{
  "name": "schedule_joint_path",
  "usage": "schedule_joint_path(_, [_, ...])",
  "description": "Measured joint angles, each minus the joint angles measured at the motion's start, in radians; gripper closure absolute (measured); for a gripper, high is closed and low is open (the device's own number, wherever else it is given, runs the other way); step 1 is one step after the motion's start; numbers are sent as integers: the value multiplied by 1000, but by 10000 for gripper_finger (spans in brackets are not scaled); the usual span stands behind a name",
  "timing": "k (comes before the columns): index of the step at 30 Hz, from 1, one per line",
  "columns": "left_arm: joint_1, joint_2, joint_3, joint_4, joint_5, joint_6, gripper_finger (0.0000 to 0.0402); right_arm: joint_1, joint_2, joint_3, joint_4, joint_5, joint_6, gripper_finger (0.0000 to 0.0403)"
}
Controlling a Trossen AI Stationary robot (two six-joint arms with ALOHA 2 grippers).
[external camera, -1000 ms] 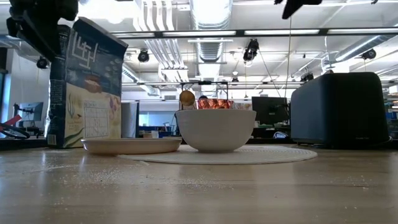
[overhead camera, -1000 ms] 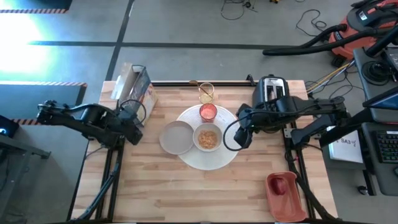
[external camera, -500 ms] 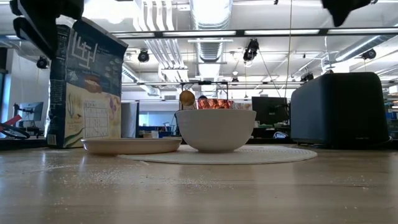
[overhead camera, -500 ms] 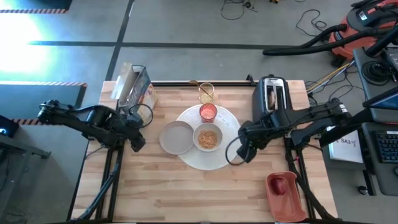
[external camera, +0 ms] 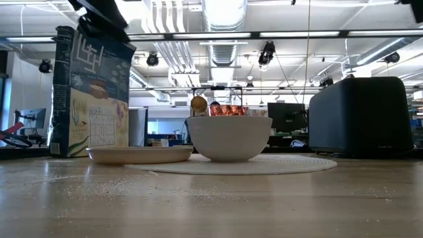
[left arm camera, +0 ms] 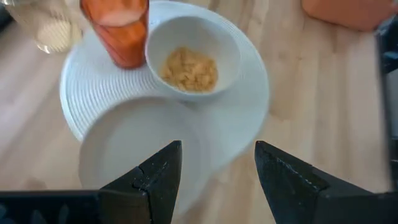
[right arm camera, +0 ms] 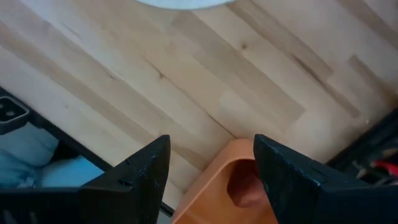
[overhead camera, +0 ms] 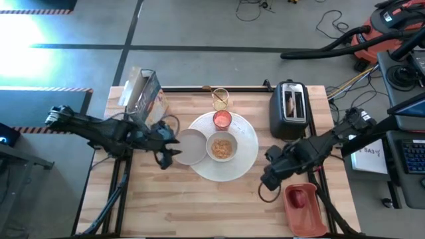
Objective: Arrange a breakfast setting
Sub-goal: Adjust the bowl
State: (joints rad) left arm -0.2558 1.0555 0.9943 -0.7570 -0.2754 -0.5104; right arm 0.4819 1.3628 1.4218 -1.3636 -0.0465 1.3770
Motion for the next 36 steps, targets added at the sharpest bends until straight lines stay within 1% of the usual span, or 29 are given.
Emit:
schedule_joint_path(4, [-1,100,0,30,-108,55,215,53,0,-28,3,4,104,181])
schedule_joint_path(8, [0,202,-1,31,-223,31,215,99,0,-50,5,3,199,181])
schedule_joint_path(11, [0,286,-2,53,-318,8,215,125,0,-59,8,7,234,181])
schedule_joint_path(13, [0,344,-2,88,-358,-4,215,136,0,-64,8,19,250,181])
schedule_joint_path(16, [2,421,-2,139,-380,-36,219,144,0,-73,9,21,266,181])
schedule_joint_path(20, [4,490,-2,130,-424,-121,234,151,0,-82,12,21,274,181])
schedule_joint_path(28, [8,584,-2,251,-415,-105,266,151,0,-102,13,27,247,181])
schedule_joint_path(34, [14,643,-2,355,-415,-101,279,151,0,-111,13,74,245,181])
schedule_joint_path(36, [16,659,-2,394,-415,-98,281,151,0,-111,13,75,246,181])
